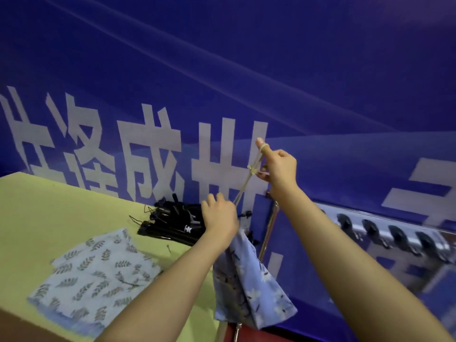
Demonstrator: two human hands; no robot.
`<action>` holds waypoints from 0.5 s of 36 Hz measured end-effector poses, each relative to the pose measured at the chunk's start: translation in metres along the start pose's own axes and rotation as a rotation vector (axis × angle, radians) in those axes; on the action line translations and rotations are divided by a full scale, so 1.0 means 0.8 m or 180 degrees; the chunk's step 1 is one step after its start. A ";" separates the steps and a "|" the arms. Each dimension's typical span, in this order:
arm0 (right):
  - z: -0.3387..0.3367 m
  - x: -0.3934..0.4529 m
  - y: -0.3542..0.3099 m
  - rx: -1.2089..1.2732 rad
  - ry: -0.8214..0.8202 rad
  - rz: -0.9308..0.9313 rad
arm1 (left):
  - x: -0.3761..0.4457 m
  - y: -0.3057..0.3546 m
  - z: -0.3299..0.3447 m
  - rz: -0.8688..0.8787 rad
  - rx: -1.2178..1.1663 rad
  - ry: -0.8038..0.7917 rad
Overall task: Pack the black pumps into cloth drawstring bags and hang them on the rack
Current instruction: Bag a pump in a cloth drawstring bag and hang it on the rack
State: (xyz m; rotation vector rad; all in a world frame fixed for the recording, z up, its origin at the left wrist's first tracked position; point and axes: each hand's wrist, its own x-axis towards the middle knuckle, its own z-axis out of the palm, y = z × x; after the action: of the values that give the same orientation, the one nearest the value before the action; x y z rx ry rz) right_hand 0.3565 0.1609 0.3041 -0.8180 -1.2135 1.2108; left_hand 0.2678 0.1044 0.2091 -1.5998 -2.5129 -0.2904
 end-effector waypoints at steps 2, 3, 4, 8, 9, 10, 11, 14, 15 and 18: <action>-0.022 -0.002 0.010 -0.0137 0.0102 0.0217 | -0.008 0.017 0.020 0.0054 -0.0062 -0.0105; -0.032 -0.003 0.016 -0.0177 0.0086 0.0299 | -0.012 0.024 0.029 0.0105 -0.0066 -0.0188; -0.042 -0.004 0.023 -0.0203 0.0052 0.0383 | -0.015 0.031 0.038 0.0170 -0.0064 -0.0290; -0.075 -0.009 0.053 -0.0031 -0.0235 0.0807 | -0.022 0.053 0.072 0.0404 -0.0066 -0.0642; -0.083 -0.011 0.060 0.0043 -0.0307 0.0892 | -0.023 0.057 0.080 0.0438 -0.0103 -0.0759; -0.091 -0.012 0.070 0.0066 -0.0377 0.0933 | -0.024 0.061 0.088 0.0463 -0.0169 -0.0896; -0.094 -0.013 0.076 -0.0002 -0.0481 0.0934 | -0.023 0.061 0.092 0.0459 -0.0222 -0.1001; -0.118 -0.015 0.105 -0.0245 -0.0662 0.0913 | -0.021 0.070 0.112 0.0598 -0.0431 -0.1368; -0.121 -0.017 0.109 -0.0241 -0.0754 0.0957 | -0.022 0.069 0.114 0.0618 -0.0567 -0.1520; -0.138 -0.019 0.126 -0.0169 -0.0755 0.1181 | -0.014 0.076 0.130 0.0839 -0.1123 -0.1917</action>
State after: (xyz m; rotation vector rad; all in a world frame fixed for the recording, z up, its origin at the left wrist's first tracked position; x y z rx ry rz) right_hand 0.4403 0.1830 0.1811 -0.9897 -1.3256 1.6183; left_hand 0.3257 0.1448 0.1110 -2.4447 -2.7126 -0.2577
